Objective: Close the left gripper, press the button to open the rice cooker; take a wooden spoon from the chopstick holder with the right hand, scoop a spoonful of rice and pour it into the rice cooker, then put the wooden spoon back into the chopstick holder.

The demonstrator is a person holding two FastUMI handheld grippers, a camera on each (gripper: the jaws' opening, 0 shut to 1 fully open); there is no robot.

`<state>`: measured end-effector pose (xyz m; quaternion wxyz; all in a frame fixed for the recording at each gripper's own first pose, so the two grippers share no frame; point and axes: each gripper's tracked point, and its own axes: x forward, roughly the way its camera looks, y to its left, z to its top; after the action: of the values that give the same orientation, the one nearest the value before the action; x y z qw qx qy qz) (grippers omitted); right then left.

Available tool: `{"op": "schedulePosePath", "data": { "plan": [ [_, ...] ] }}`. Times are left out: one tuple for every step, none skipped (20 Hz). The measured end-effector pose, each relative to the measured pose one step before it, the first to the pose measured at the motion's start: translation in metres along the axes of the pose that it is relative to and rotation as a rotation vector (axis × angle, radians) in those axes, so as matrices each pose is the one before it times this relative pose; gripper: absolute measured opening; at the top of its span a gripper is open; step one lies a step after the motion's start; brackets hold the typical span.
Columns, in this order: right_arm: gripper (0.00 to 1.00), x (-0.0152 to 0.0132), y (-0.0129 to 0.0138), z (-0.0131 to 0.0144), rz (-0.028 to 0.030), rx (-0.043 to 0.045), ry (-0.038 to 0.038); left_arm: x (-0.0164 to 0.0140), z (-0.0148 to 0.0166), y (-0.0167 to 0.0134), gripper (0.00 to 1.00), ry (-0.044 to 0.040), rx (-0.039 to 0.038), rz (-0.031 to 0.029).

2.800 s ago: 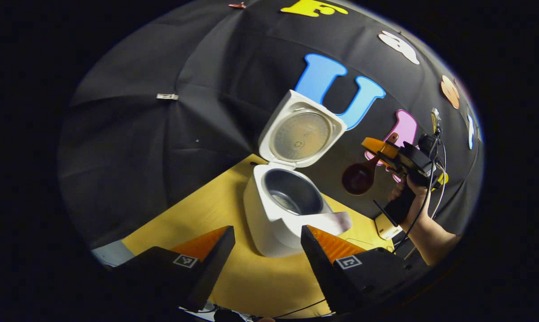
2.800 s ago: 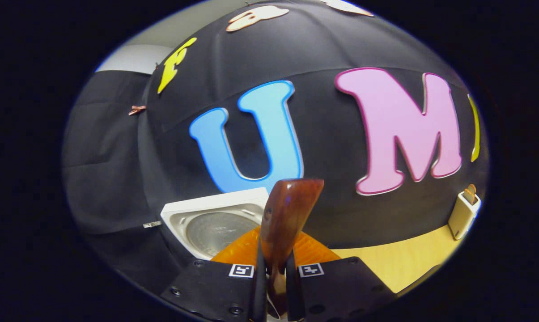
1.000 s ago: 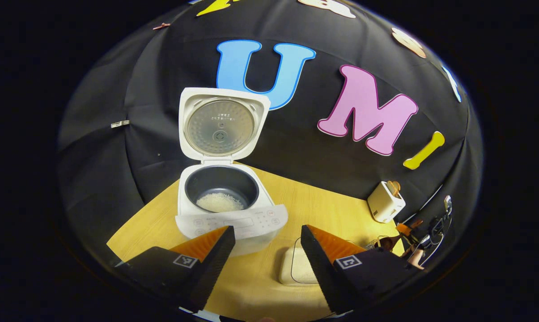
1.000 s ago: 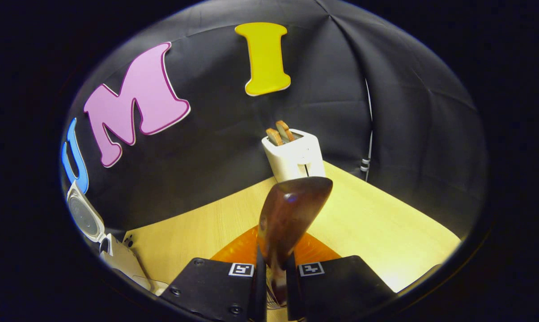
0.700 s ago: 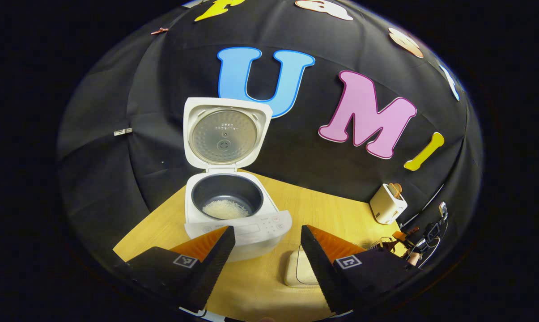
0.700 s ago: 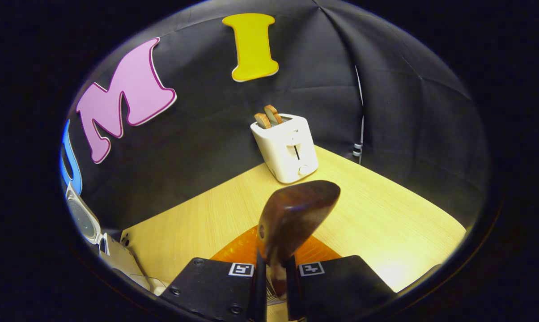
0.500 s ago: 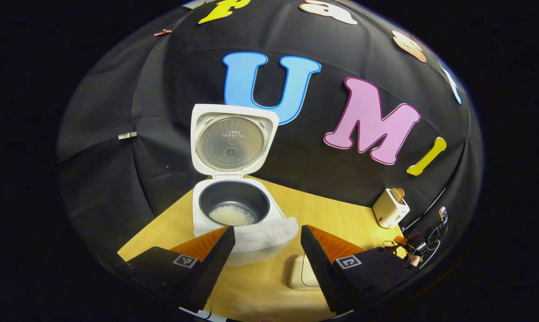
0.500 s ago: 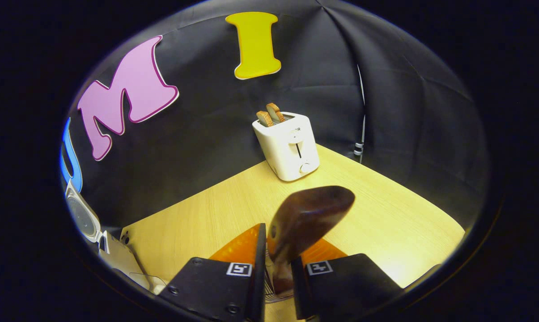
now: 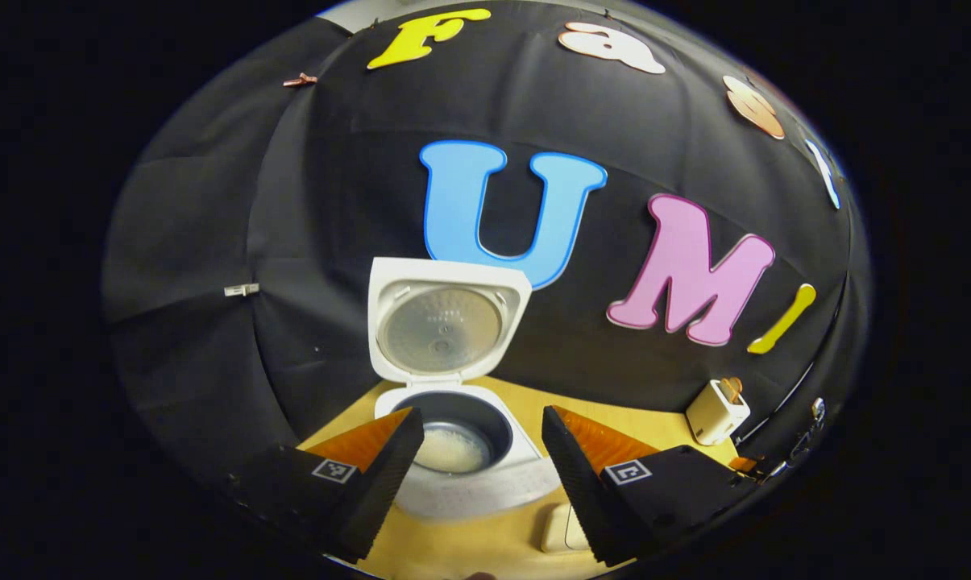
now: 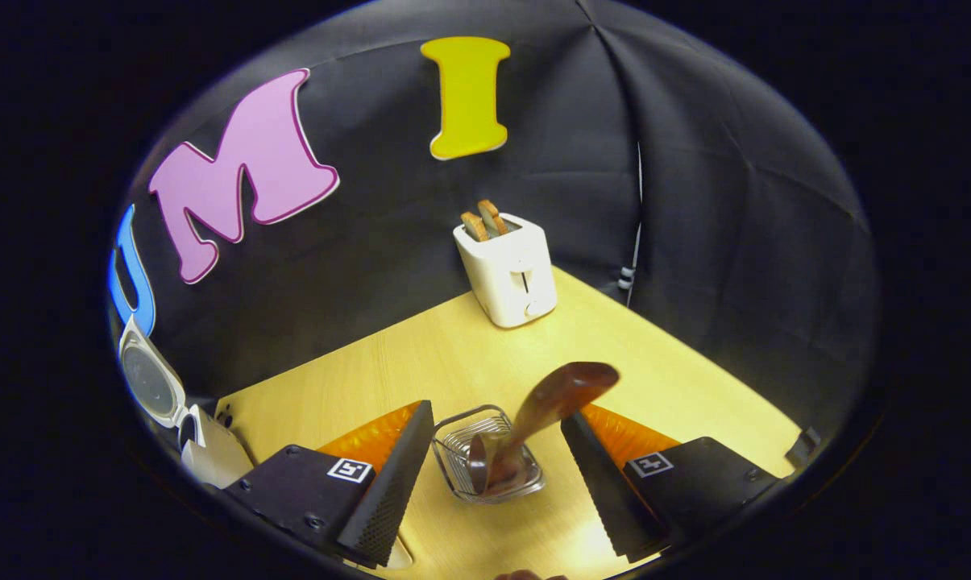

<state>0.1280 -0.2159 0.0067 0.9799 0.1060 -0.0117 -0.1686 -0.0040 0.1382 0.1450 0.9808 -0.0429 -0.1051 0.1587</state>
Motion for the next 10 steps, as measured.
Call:
{"op": "schedulePosePath", "data": {
  "plan": [
    [0.98, -0.01141, -0.00269, 0.00669, -0.00423, -0.01975, -0.01799, 0.00473, 0.01552, 0.00614, 0.92, -0.03218, 0.0041, 0.00869],
    [0.98, -0.01126, -0.00054, 0.00601, 0.00156, -0.01842, -0.01751, 0.00675, 0.0152, 0.00611, 0.92, -0.03124, 0.00605, 0.0082],
    [0.99, -0.01174, -0.00298, 0.00542, -0.00533, -0.01888, -0.01653, 0.00734, 0.01519, 0.00574, 0.96, -0.02937, 0.00673, 0.01018],
    [0.98, -0.01192, -0.00391, 0.0055, -0.00469, -0.01896, -0.01801, 0.01008, 0.01537, 0.0059, 0.96, -0.02215, 0.00839, 0.00922],
    [0.98, -0.01169, -0.00335, 0.00391, -0.00696, -0.01623, -0.01541, 0.0108, 0.01378, 0.00574, 0.95, -0.01931, 0.01084, 0.01074],
    [0.98, -0.00793, -0.00162, 0.00149, -0.00376, -0.01305, -0.00679, 0.01226, 0.01384, 0.00426, 0.95, -0.01965, 0.00877, 0.01312],
    [0.98, -0.00871, -0.00092, 0.00015, -0.0036, -0.00909, -0.0003, 0.01131, 0.01409, 0.00194, 0.95, -0.01746, 0.00753, 0.00542],
    [0.98, -0.0085, 0.00018, 0.00178, -0.00074, -0.00655, -0.00495, 0.01132, 0.01303, 0.0007, 0.95, -0.02018, 0.00646, -0.00008],
    [0.99, -0.00882, 0.00004, 0.00414, -0.00696, -0.00402, -0.01148, 0.01222, 0.01238, 0.00127, 0.95, -0.02219, 0.00885, -0.00104],
    [0.98, -0.00687, 0.00031, 0.00329, -0.00763, -0.00384, -0.01448, 0.01435, 0.00983, -0.00021, 0.95, -0.01725, 0.01093, -0.00696]
  ]
}}
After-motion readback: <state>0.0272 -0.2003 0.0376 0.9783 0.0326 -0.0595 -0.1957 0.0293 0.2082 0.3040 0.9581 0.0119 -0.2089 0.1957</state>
